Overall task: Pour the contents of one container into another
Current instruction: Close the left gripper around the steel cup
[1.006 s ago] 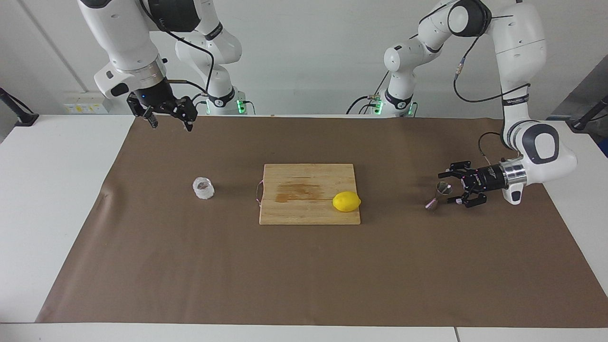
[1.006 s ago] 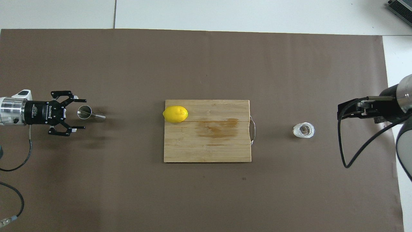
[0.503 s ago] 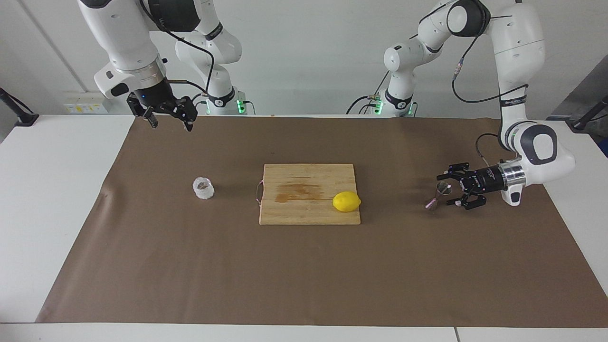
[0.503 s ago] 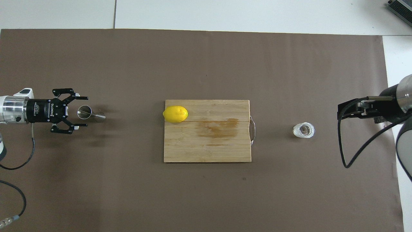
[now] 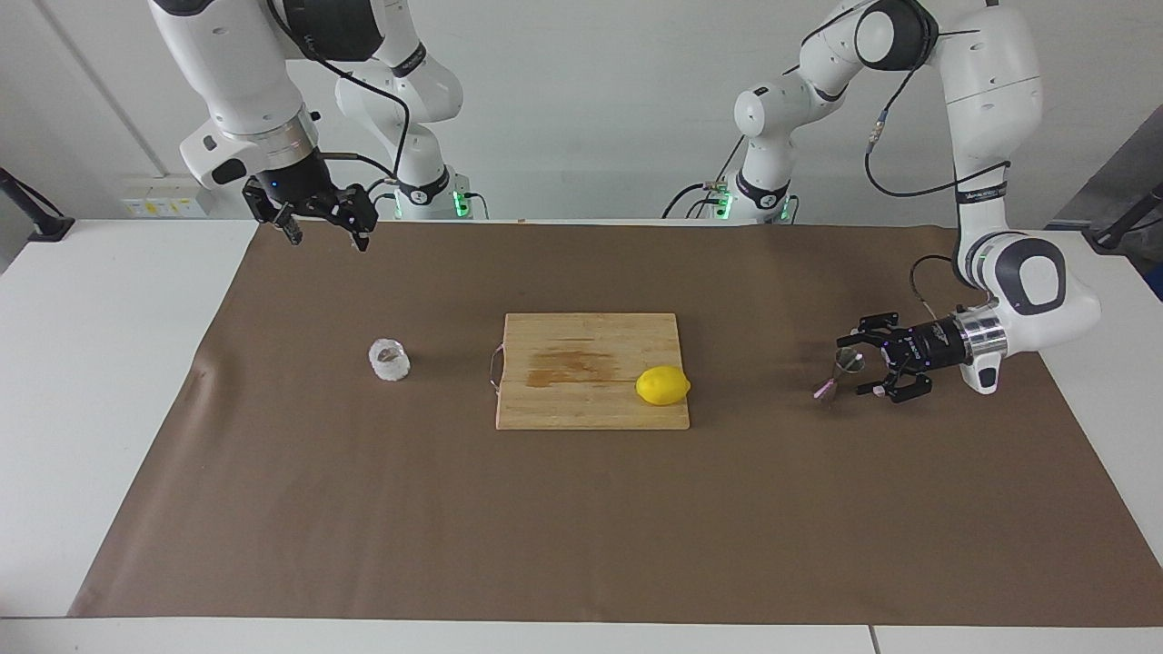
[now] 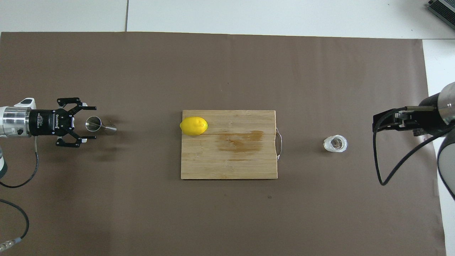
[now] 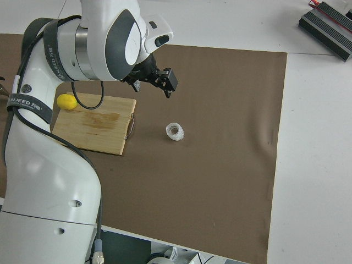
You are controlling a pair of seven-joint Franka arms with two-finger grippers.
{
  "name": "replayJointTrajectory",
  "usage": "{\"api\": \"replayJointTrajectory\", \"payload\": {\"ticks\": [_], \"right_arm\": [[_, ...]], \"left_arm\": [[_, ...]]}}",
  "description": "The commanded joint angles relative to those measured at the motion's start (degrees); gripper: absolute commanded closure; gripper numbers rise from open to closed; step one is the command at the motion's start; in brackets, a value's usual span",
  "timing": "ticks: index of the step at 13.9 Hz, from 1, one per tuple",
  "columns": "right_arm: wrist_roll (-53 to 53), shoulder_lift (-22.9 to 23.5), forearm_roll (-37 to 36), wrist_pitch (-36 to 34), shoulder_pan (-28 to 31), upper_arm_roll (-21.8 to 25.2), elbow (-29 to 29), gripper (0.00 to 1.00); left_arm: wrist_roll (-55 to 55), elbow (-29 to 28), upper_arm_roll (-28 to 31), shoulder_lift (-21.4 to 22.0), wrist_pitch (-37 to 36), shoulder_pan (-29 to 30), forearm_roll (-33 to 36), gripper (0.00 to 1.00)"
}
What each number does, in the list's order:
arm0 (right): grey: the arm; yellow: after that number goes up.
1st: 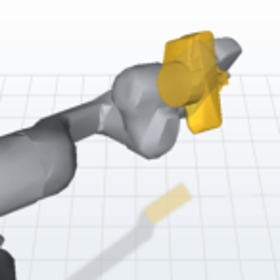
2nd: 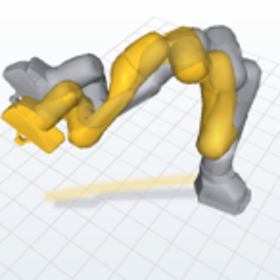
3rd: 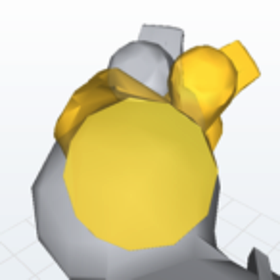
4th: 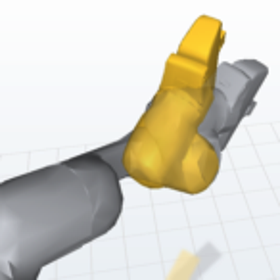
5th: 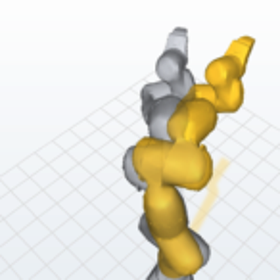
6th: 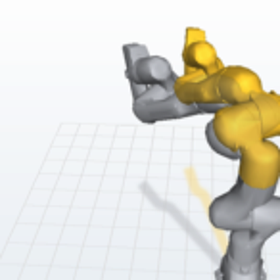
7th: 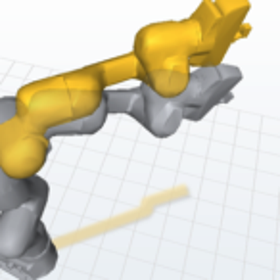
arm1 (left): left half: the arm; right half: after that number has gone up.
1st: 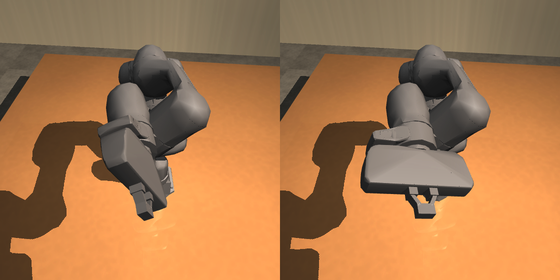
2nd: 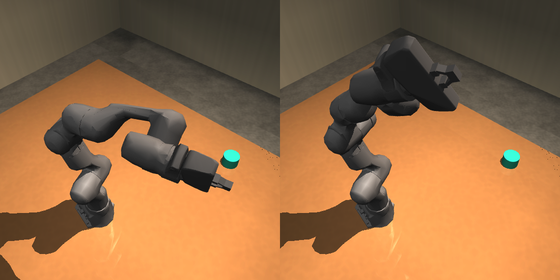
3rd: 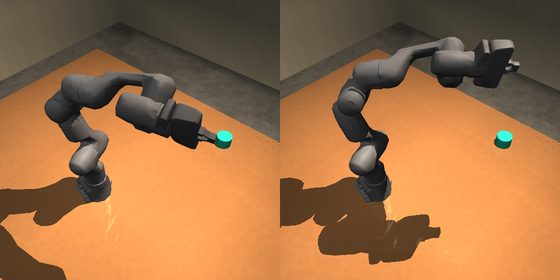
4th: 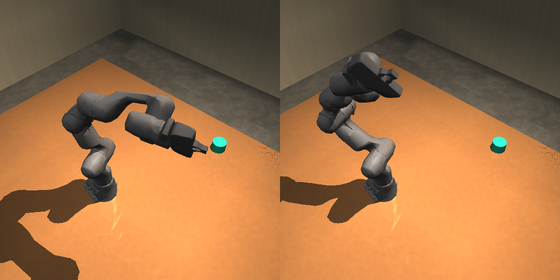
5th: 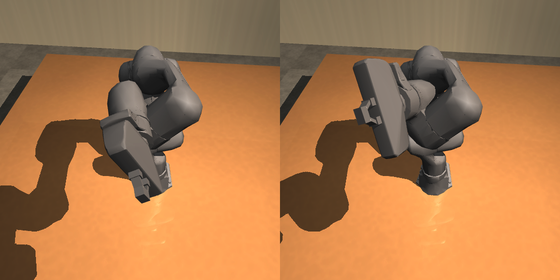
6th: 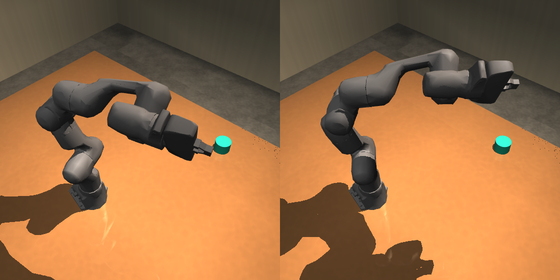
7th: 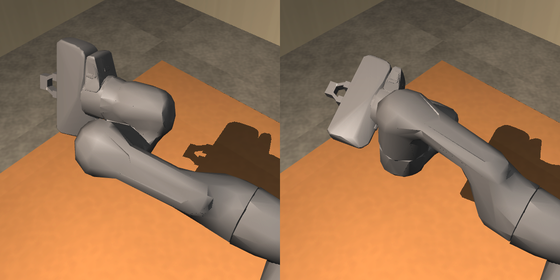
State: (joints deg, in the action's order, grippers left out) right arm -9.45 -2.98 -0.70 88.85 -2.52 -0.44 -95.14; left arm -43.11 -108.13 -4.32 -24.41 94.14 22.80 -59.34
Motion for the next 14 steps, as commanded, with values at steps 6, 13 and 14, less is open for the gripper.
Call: {"api": "replayJointTrajectory", "payload": {"ticks": [6, 13, 14], "right_arm": [[0.9, -0.1, 1.6, -0.5, 0.9, -0.4, 0.1, 0.0], [0.9, -0.2, 1.6, -0.5, 0.9, -0.4, 0.1, 0.0], [0.9, -0.1, 1.7, -0.5, 0.9, -0.4, 0.1, 0.0]], "left_arm": [[-0.7, -2.3, 0.0, 0.8, 1.2, 0.0, -1.0, 0.05], [-0.7, -2.3, -0.1, 0.8, 0.7, 0.0, -1.7, 0.16], [-0.6, -2.3, -0.1, 0.8, 0.7, 0.0, -1.7, 0.2]]}}
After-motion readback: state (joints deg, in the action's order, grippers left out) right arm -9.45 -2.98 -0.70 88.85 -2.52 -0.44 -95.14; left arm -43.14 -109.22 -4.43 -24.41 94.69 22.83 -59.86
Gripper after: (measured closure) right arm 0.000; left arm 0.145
